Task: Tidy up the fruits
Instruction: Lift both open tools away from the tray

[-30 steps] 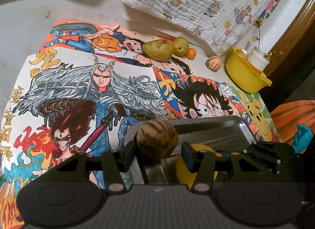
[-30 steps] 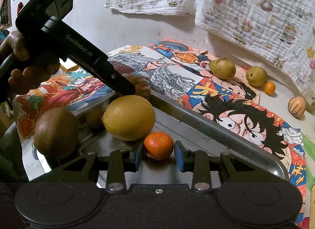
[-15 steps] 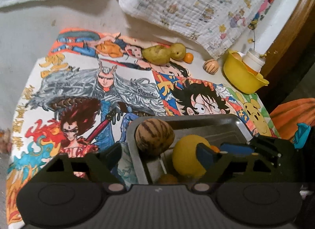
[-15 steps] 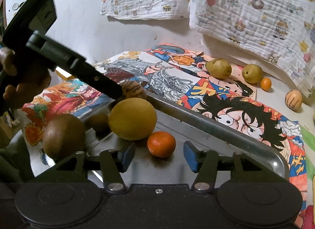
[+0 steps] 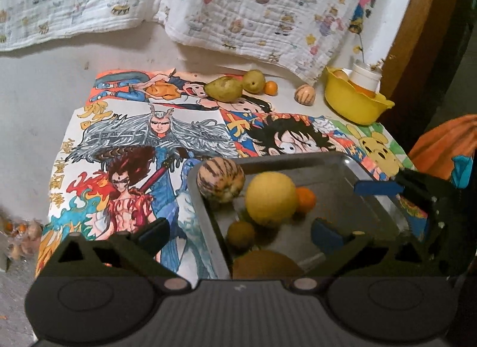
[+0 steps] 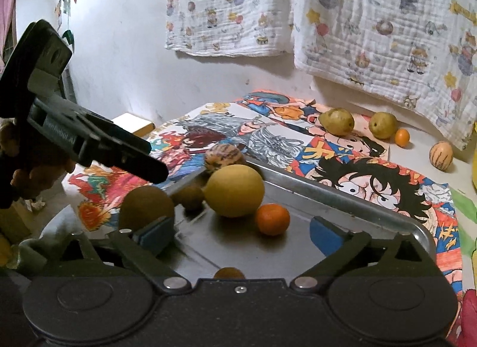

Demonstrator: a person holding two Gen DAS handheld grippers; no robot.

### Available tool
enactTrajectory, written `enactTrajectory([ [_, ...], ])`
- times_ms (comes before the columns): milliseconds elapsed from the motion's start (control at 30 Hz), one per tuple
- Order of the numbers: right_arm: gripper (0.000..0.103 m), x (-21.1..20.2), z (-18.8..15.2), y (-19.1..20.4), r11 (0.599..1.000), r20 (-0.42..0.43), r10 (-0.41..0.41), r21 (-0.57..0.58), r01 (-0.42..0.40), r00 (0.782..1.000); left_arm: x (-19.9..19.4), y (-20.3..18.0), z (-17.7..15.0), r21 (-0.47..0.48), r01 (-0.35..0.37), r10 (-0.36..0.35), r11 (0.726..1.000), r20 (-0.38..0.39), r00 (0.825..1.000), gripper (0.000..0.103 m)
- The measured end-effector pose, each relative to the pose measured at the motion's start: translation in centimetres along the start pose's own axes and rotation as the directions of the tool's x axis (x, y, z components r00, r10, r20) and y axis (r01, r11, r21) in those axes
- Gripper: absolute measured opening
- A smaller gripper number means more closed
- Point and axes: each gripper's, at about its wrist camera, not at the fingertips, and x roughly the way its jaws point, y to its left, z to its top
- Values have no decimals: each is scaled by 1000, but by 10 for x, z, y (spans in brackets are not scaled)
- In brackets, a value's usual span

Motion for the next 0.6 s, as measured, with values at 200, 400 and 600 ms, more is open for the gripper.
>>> enactTrajectory([
  [200, 102, -15, -6, 8, 1000, -2, 16, -24, -16, 1000, -17, -14, -18, 63, 7, -7, 998, 11, 1000, 102],
  [400, 102, -28, -15, 12, 999, -26, -11, -49, 10, 1000, -28, -19, -39, 103, 15, -16, 995, 7, 1000, 103],
  [600, 102, -42, -28, 3, 998, -59, -68, -12, 67, 996, -29, -19, -53, 134, 8, -4, 991, -28, 1000, 103],
])
